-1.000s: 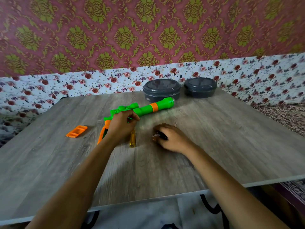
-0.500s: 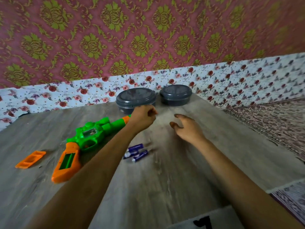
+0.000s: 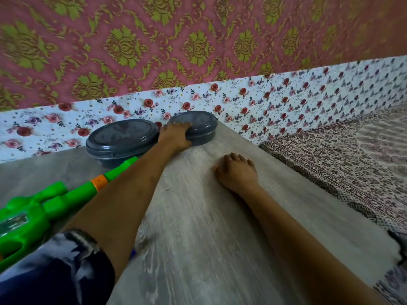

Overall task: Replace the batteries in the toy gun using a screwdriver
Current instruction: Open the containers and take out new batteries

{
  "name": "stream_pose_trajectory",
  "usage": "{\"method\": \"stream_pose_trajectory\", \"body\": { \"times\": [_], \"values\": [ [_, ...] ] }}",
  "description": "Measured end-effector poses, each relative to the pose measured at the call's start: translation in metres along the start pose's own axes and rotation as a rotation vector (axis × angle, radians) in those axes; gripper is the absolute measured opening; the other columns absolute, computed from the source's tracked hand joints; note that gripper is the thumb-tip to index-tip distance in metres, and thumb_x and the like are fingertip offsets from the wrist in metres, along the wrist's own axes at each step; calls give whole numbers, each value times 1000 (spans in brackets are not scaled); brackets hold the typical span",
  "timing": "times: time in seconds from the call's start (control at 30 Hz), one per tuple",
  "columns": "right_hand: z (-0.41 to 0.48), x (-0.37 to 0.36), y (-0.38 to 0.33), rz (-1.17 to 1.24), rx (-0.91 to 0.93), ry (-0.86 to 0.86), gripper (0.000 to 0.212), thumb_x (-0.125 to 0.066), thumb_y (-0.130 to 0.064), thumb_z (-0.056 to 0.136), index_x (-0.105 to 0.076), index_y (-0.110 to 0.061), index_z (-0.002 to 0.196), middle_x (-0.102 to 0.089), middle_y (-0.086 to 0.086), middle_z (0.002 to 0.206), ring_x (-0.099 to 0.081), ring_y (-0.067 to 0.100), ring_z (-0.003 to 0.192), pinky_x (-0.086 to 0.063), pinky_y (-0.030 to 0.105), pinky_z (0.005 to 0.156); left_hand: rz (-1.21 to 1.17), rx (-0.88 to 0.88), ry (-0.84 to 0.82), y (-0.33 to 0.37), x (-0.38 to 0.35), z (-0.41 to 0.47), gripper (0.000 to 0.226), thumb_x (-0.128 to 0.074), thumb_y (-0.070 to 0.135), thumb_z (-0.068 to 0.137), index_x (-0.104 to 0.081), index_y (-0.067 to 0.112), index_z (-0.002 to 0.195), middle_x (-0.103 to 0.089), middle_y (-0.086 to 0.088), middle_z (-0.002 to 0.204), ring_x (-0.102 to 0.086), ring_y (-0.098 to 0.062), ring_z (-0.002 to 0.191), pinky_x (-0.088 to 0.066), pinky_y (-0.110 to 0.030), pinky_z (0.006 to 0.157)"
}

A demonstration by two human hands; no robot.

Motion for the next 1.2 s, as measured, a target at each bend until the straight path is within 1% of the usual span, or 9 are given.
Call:
{"method": "stream_pose_trajectory", "body": {
  "times": [0.23, 0.43, 0.53, 0.67, 0.77, 0.83, 0.93, 1.07, 1.2],
  "values": [
    [0, 3, -1, 44, 6, 50, 55, -41, -48, 91, -45, -10, 130, -46, 11, 137, -41, 28, 128, -24, 43, 112, 89, -76, 155, 12, 16, -27, 53, -56, 16, 83, -48, 23, 135, -49, -12, 137, -44, -34, 125, -38, -47, 106],
    [-34, 9, -17, 333, -17, 4, 89, -58, -44, 84, -8, -6, 148, -34, 17, 148, -40, 33, 131, -35, 42, 108, 114, -169, 131, 44, 39, -96, 45, -53, 8, 84, -58, 22, 128, -57, -8, 130, -48, -29, 120, -41, -39, 103],
    [-63, 8, -26, 447, -16, -10, 97, -68, -42, 76, -11, -12, 147, -34, 14, 148, -43, 32, 129, -38, 45, 106, 108, -164, 118, 54, 52, -137, 44, -53, 8, 85, -60, 29, 123, -61, 0, 119, -41, -25, 118, -30, -36, 97],
    [-108, 12, -30, 464, -28, 13, 100, -73, -42, 72, -16, -8, 146, -35, 13, 147, -43, 32, 129, -38, 43, 105, -200, -248, -1, 59, 63, -192, 53, -49, -7, 77, -67, 27, 114, -66, 5, 116, -51, -17, 119, -37, -32, 105],
    [-139, 18, -34, 516, 3, 27, 104, -77, -46, 60, -26, -8, 142, -40, 13, 142, -45, 31, 127, -41, 42, 103, -483, -275, -158, 59, 63, -229, 61, -38, -21, 77, -59, 10, 125, -63, -4, 125, -57, -14, 118, -43, -10, 93],
    [-154, 20, -34, 519, 18, 23, 106, -74, -52, 54, -29, -11, 141, -43, 11, 140, -47, 30, 124, -43, 42, 101, -591, -273, -224, 57, 62, -251, 68, -35, -25, 76, -48, 7, 135, -57, -5, 130, -53, -10, 120, -44, -5, 89],
    [-174, 21, -35, 505, 27, -28, 91, -75, -39, 69, -26, -13, 141, -42, 9, 141, -47, 29, 125, -42, 40, 101, -507, -248, -145, 44, 67, -265, 70, -50, -15, 78, -40, 16, 140, -47, -5, 141, -45, -15, 130, -41, -15, 97],
    [-186, 16, -29, 477, 7, -61, 104, -73, -41, 74, -8, -7, 148, -32, 11, 151, -36, 30, 135, -35, 39, 109, -236, -233, -137, 35, 59, -273, 65, -58, -2, 81, -43, 20, 140, -38, -4, 149, -35, -17, 137, -22, -21, 111],
    [-189, 18, -30, 504, 36, 8, 96, -77, -40, 69, -22, -14, 144, -41, 8, 144, -43, 29, 129, -39, 40, 105, -152, -211, -5, 43, 62, -270, 59, -57, -1, 80, -52, 23, 134, -53, -3, 138, -49, -19, 125, -36, -29, 108]
  ]
}}
Point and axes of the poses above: each hand's wrist, its own z-axis towards the middle knuckle, its own x-axis out of the back of the hand, y = z × x, the point moved 6 cm from there along z, towards the middle knuckle
